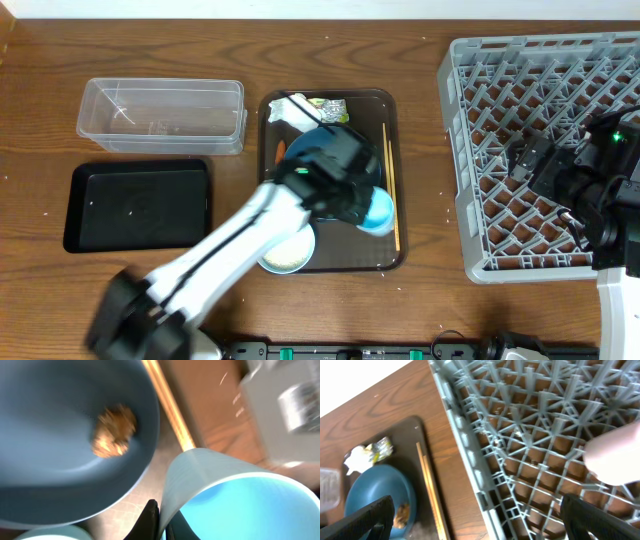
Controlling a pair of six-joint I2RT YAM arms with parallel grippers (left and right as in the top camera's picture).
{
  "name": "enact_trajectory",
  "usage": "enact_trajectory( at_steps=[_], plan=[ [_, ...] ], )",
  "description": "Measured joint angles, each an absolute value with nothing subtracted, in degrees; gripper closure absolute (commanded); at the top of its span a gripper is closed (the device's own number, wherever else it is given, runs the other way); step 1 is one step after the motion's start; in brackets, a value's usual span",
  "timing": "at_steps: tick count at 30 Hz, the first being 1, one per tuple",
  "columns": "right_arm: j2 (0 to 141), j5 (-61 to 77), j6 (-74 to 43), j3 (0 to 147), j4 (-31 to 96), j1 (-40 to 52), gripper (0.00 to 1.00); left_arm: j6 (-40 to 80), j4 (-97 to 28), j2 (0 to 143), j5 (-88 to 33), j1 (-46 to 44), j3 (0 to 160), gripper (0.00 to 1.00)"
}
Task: Sort waste into correct bins and load items into the dishwasher rack
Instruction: 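Grasp the blue cup with left gripper and lift it, then hand blue cup to right gripper and place it in the rack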
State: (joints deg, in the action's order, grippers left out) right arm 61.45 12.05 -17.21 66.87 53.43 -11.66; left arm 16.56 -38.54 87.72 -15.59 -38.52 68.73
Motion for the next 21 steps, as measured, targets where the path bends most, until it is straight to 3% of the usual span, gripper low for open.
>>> enact_trajectory(
  at_steps=[5, 11, 21],
  plan=[
    [61.47, 26.94, -10.13, 66.87, 52.27, -11.6, 0.07, 16.32, -37.12, 77.93, -25.26, -27.49, 68.86, 0.94],
    [62.61, 49.1, -2.39, 66.85, 49.76, -8.19, 0.08, 15.22, -31.75, 76.07, -49.3, -14.37, 68.93, 0.94],
    [63.37, 65.93, -0.16, 66.85, 35.57, 5.93, 0.07, 15.22, -23.16, 76.18, -77.58, -11.77, 68.93, 0.94]
  ],
)
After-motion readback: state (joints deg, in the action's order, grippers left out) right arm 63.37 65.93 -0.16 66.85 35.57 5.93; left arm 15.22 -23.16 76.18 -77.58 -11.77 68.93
